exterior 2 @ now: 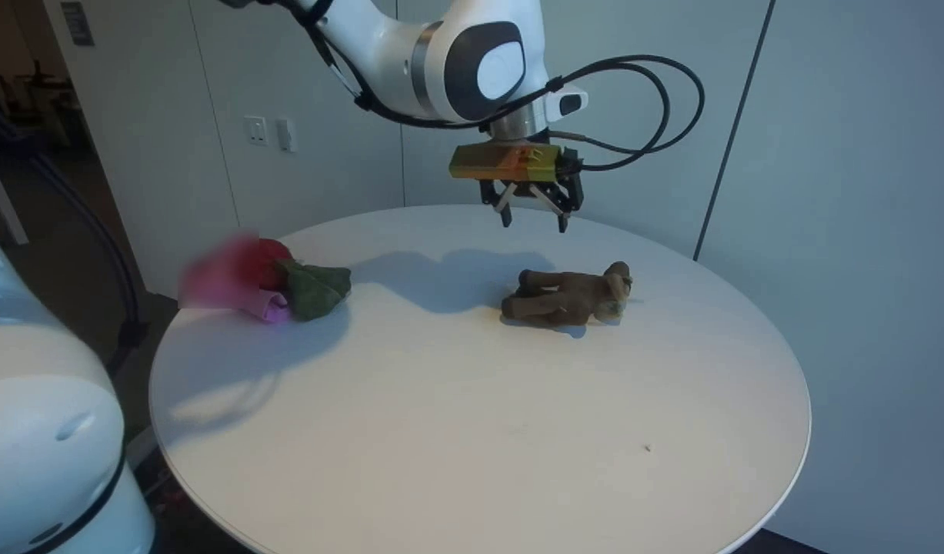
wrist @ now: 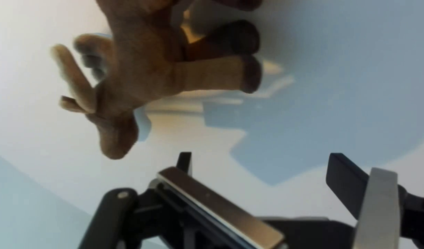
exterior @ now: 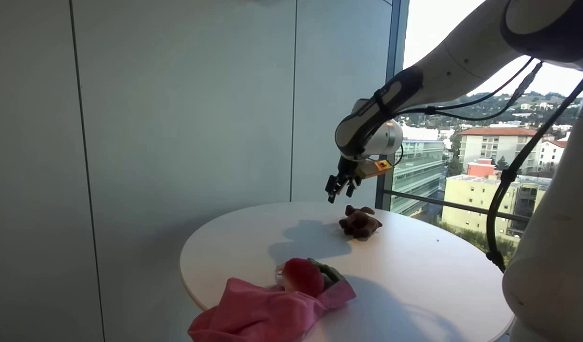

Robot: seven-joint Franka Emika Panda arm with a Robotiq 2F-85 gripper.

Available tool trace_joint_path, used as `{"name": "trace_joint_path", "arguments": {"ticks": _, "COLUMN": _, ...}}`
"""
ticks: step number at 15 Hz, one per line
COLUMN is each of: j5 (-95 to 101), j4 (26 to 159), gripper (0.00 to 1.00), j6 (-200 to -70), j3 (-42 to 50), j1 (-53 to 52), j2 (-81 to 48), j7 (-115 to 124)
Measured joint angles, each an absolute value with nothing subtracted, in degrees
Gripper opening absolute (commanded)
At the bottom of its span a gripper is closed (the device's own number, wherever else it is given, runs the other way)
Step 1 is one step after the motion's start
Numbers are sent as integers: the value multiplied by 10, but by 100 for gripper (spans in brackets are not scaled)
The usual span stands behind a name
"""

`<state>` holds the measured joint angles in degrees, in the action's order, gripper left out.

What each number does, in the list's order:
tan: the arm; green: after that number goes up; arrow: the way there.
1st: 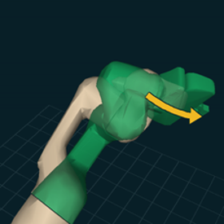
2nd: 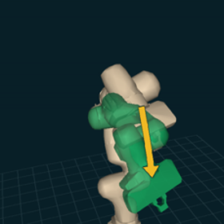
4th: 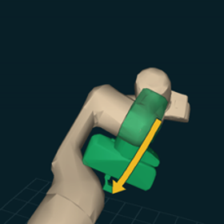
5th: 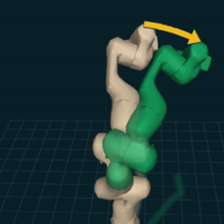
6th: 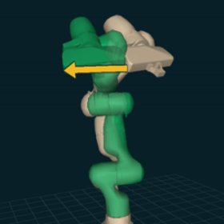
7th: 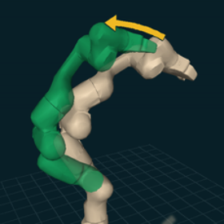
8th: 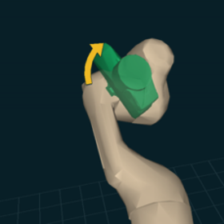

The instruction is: Move all the objects on the table to the far left of the table

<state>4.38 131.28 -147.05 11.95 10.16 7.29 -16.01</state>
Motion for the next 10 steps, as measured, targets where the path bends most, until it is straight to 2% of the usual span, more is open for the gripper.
{"name": "trace_joint_path", "arguments": {"ticks": 5, "j5": 279, "j4": 1329, "gripper": 100, "j6": -1542, "j3": 126, "j1": 166, "j2": 31, "j7": 45}}
{"name": "trace_joint_path", "arguments": {"ticks": 7, "j5": 343, "j4": 1329, "gripper": 100, "j6": -1491, "j3": 127, "j1": 176, "j2": 28, "j7": 125}}
{"name": "trace_joint_path", "arguments": {"ticks": 10, "j5": 314, "j4": 1329, "gripper": 100, "j6": -1371, "j3": 122, "j1": 163, "j2": 28, "j7": 150}}
